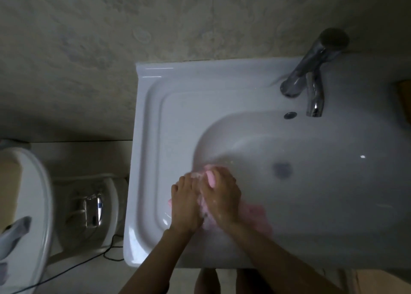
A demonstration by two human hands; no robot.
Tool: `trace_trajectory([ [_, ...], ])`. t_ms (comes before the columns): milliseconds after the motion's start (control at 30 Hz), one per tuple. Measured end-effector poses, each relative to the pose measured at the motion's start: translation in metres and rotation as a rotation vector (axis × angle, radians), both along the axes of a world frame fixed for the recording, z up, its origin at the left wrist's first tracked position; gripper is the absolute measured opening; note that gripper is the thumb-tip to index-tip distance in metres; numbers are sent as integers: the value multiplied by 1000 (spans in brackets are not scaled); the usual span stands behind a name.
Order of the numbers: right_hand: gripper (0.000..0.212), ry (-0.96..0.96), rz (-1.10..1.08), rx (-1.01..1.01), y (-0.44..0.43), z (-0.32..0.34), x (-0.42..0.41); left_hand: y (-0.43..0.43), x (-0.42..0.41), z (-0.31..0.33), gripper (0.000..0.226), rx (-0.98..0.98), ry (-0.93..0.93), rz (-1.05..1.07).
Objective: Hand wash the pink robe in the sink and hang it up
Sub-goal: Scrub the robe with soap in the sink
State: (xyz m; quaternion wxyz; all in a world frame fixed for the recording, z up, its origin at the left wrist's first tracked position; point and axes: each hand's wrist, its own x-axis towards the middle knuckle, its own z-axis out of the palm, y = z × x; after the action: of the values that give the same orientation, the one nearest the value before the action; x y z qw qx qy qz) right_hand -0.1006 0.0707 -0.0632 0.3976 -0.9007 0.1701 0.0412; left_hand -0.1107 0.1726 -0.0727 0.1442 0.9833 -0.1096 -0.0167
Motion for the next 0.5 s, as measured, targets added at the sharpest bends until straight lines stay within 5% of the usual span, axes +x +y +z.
trace_trajectory([
  [200, 40, 345, -65, 100, -11, -40, 70, 4, -2, 1, 59, -33, 24, 4],
  [300, 59, 178, -132, 136, -9, -17, 43, 6, -4, 0, 53, -75, -23, 37],
  [433, 33, -58, 25, -4, 9, 1, -3, 5, -8, -1, 35, -211, -73, 85],
  [500, 25, 83, -12, 13, 7, -13, 24, 5, -7, 1, 42, -254, -1, 95],
])
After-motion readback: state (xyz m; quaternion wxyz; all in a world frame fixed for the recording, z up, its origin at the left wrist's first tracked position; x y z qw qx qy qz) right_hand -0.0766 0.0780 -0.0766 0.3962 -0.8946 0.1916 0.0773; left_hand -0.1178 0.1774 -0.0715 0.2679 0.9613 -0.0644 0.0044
